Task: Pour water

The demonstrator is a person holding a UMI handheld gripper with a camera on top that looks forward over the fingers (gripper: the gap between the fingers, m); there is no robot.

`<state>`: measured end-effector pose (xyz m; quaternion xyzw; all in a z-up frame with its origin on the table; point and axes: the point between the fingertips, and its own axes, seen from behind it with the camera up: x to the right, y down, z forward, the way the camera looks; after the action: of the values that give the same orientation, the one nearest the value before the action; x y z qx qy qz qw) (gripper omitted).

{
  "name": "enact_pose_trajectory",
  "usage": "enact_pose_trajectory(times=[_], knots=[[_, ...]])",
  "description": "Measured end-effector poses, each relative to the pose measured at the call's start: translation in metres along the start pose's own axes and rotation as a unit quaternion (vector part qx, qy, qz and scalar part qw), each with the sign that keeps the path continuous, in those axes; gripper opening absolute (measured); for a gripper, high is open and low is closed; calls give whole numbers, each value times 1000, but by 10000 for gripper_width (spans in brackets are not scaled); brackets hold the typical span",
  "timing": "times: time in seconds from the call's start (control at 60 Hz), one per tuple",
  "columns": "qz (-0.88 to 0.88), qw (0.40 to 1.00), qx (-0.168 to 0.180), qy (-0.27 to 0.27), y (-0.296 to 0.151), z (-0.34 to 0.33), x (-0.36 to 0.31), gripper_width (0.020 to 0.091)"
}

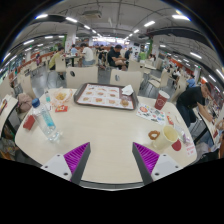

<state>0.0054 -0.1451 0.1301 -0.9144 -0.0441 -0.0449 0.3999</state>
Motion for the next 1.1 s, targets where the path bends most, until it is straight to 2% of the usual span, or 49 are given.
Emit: enact_pose_trajectory(times=[0.25, 0.467, 0.6, 0.667, 0.8, 0.883, 0.967, 1.1], knots=[[-6, 1000, -19, 8, 17, 9, -31, 852], [-17, 999, -23, -46, 47, 14, -119, 855], [-17, 995, 8, -96, 39, 17, -193, 857], [-9, 993, 36, -114, 23, 22, -223, 859], [12, 990, 87, -111, -16, 46, -255, 858], [29, 989, 104, -99, -33, 69, -264, 855], [41, 988, 119, -88, -46, 90, -267, 805], [21, 987, 141, -76, -56, 112, -273, 618]])
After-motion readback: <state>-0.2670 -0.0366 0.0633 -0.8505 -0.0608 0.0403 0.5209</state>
